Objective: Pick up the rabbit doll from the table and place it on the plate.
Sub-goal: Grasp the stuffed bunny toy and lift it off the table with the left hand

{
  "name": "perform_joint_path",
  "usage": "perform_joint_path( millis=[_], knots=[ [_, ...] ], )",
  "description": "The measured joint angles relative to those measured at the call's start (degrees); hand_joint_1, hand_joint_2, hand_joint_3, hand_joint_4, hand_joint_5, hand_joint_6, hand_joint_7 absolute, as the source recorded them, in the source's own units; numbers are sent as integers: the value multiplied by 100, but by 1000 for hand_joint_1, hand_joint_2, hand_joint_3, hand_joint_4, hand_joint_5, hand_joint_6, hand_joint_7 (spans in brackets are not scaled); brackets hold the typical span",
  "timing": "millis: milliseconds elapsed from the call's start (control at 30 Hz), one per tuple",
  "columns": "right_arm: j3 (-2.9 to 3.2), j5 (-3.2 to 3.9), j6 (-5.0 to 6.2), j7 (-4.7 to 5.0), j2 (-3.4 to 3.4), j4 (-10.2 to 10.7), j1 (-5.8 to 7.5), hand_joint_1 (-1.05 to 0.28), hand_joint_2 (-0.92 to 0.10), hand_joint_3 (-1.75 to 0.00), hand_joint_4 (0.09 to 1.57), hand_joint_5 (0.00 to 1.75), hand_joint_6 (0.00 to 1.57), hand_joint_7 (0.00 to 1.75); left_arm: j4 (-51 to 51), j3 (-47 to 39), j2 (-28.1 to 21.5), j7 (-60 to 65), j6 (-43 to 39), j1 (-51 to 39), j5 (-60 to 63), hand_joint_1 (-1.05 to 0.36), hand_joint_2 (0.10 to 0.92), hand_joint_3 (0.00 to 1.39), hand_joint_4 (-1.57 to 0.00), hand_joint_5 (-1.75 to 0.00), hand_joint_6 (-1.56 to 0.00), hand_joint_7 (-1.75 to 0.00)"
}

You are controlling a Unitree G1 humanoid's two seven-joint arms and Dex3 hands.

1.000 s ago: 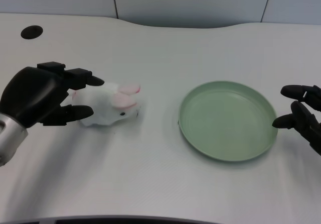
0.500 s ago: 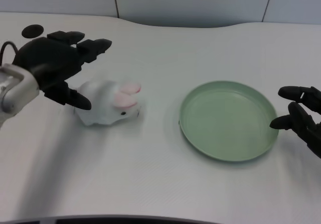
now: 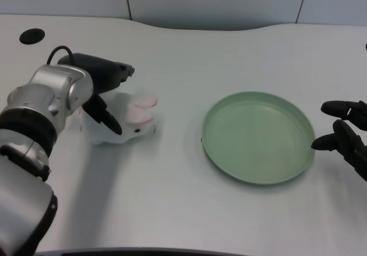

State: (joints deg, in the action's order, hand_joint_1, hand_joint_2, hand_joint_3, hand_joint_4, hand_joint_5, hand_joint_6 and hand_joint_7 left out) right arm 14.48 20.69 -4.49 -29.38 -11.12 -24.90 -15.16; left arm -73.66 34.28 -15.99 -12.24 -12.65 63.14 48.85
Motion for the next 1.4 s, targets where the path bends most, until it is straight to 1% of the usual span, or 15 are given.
perform_joint_path(
  millis=[133,300,467,700,767,833,867,1000,1200,1233,1267,1300,1333,1367,1400],
  knots=[
    [0,19,-60,7,8,187,87,-301,-921,-574,176,1505,218,1139,-264,162,165,89,233,-1,30,-1047,871,0,-44,-24,-65,-27],
    [0,27,-69,-11,16,235,210,-308,-921,-568,179,1506,220,1139,-385,288,221,90,421,-2,36,-1038,859,0,-40,-22,-67,-21],
    [3,30,-55,-59,16,268,253,-314,-921,-556,181,1507,231,1144,-440,516,226,509,432,-52,160,-991,837,2,-26,-13,-60,-7],
    [18,46,-61,-63,13,405,342,-310,-921,-570,165,1540,238,1152,-469,512,226,1165,381,-309,82,-945,850,4,-32,-13,-37,-1],
    [32,72,-67,-81,13,406,379,-311,-921,-578,156,1548,235,1151,-474,477,228,1354,381,-399,20,-905,840,3,-57,-24,-51,-7],
    [59,144,-70,-131,12,406,391,-315,-921,-582,151,1552,234,1151,-480,433,238,1488,385,-457,-29,-873,842,4,-66,-27,-55,-7],
    [69,154,-70,-145,11,407,392,-319,-921,-582,152,1558,235,1152,-482,411,248,1524,389,-487,-48,-846,837,2,-93,-38,-65,-11],
    [74,180,-69,-189,9,408,413,-331,-921,-569,157,1564,224,1149,-491,325,312,1532,418,-542,-141,-806,837,1,-141,-52,-93,-17],
    [78,186,-69,-197,9,417,431,-332,-921,-564,160,1562,221,1149,-492,316,334,1532,442,-543,-187,-799,837,1,-151,-43,-100,-11],
    [79,187,-71,-197,8,431,439,-325,-921,-564,153,1556,219,1149,-492,318,337,1596,446,-549,-185,-648,812,0,-332,-120,-350,-72],
    [78,187,-82,-196,8,481,462,-323,-921,-555,151,1551,222,1149,-493,326,345,1754,458,-563,-173,-540,816,2,-451,-291,-522,-147],
    [78,188,-96,-193,8,549,489,-321,-921,-548,150,1546,225,1148,-495,345,356,1960,479,-578,-158,-426,823,2,-388,-905,-522,-549],
    [78,188,-122,-184,7,607,507,-319,-921,-544,151,1540,228,1147,-495,371,370,2192,502,-595,-142,-372,837,3,-340,-1210,-437,-859],
    [79,189,-147,-165,7,649,521,-316,-921,-543,153,1536,230,1146,-496,392,389,2402,505,-608,-111,-333,848,3,-336,-1392,-399,-1047],
    [79,188,-173,-138,8,685,535,-308,-921,-556,162,1532,228,1140,-496,413,405,2596,495,-624,-64,-278,851,2,-387,-1550,-425,-1206]
  ],
)
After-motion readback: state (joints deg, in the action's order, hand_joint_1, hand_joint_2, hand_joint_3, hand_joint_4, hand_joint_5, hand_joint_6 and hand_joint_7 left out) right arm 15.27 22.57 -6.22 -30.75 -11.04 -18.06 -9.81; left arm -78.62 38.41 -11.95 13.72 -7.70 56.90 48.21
